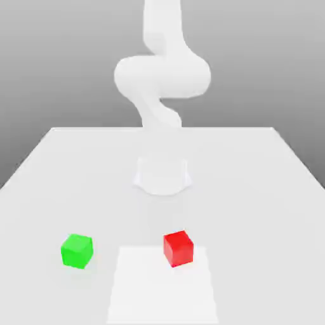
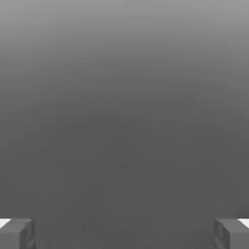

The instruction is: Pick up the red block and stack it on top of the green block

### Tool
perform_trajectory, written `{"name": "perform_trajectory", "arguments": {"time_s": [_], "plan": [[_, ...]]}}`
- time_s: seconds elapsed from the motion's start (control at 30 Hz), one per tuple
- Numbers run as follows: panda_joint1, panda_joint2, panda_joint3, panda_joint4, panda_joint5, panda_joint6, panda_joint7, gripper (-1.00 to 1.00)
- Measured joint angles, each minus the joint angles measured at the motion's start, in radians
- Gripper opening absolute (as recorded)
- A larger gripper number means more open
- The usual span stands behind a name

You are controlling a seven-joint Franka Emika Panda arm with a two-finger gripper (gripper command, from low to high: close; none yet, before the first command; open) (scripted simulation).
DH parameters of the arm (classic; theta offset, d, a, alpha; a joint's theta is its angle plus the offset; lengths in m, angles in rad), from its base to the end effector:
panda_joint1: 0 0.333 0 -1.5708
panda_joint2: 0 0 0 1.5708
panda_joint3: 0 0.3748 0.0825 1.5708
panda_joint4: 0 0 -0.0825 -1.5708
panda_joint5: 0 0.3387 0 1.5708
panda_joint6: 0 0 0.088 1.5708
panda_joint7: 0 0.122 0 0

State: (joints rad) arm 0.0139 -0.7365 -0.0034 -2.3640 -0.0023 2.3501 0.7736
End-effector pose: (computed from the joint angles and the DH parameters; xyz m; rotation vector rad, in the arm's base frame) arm 0.2989 0.0025 0.6959 -2.5155 1.0078 -0.9461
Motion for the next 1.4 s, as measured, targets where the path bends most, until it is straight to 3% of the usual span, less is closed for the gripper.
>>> {"name": "perform_trajectory", "arguments": {"time_s": [0.57,0.8,0.83,1.07,1.3,1.4], "plan": [[0.106,0.596,-0.024,-0.521,-0.005,0.450,-0.240,0.00],[0.100,0.904,-0.004,-0.520,0.016,0.702,-0.273,0.00],[0.099,0.922,-0.002,-0.518,0.017,0.718,-0.274,-1.00],[0.097,0.918,-0.001,-0.519,0.013,0.714,-0.271,-1.00],[0.098,0.687,-0.006,-0.551,0.000,0.516,-0.262,-1.00],[0.029,0.635,-0.061,-0.533,-0.017,0.446,-0.232,-1.00]]}}
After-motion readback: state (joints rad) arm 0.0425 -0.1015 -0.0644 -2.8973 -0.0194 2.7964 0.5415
